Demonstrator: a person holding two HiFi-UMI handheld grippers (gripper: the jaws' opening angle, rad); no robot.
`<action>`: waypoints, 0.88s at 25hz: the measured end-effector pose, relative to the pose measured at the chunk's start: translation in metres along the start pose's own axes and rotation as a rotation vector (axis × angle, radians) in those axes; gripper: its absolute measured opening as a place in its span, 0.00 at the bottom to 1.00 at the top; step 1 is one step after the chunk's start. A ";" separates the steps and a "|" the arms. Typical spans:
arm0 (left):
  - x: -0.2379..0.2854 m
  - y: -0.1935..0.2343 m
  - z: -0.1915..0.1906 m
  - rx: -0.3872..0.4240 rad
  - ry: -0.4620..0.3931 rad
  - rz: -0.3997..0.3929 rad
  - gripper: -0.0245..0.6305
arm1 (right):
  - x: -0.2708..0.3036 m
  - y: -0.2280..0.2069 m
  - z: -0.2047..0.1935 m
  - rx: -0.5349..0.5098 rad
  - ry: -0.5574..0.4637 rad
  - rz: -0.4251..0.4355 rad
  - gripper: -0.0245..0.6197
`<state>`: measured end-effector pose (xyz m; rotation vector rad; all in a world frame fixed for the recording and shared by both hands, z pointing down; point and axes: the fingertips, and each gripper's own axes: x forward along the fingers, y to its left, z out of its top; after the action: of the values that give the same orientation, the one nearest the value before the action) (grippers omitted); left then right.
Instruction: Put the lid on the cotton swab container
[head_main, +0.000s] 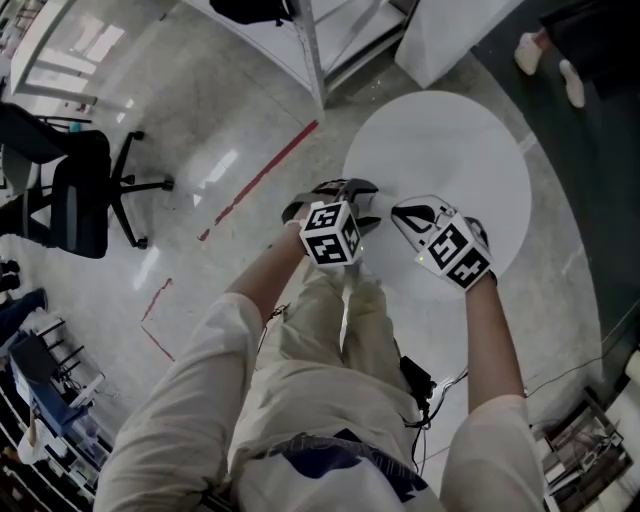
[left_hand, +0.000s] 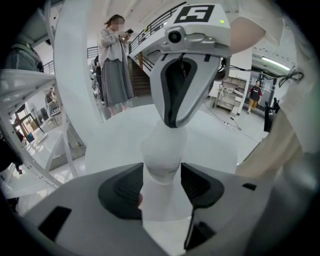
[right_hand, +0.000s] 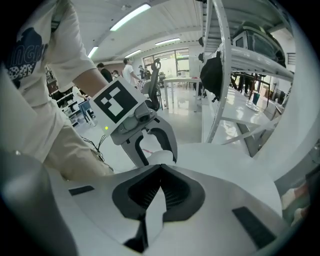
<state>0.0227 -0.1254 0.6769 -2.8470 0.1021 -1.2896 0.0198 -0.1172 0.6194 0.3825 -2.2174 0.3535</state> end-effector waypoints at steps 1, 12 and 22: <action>-0.004 0.000 -0.002 -0.010 0.001 0.007 0.39 | 0.000 0.000 0.000 -0.009 -0.004 -0.012 0.05; -0.090 0.002 0.035 -0.199 -0.121 0.244 0.39 | -0.094 -0.021 0.029 0.240 -0.337 -0.338 0.05; -0.212 -0.016 0.133 -0.349 -0.369 0.682 0.37 | -0.233 0.004 0.062 0.402 -0.739 -0.610 0.05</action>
<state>-0.0157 -0.0970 0.4306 -2.8166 1.2588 -0.6453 0.1149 -0.1016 0.3987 1.5721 -2.5495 0.3508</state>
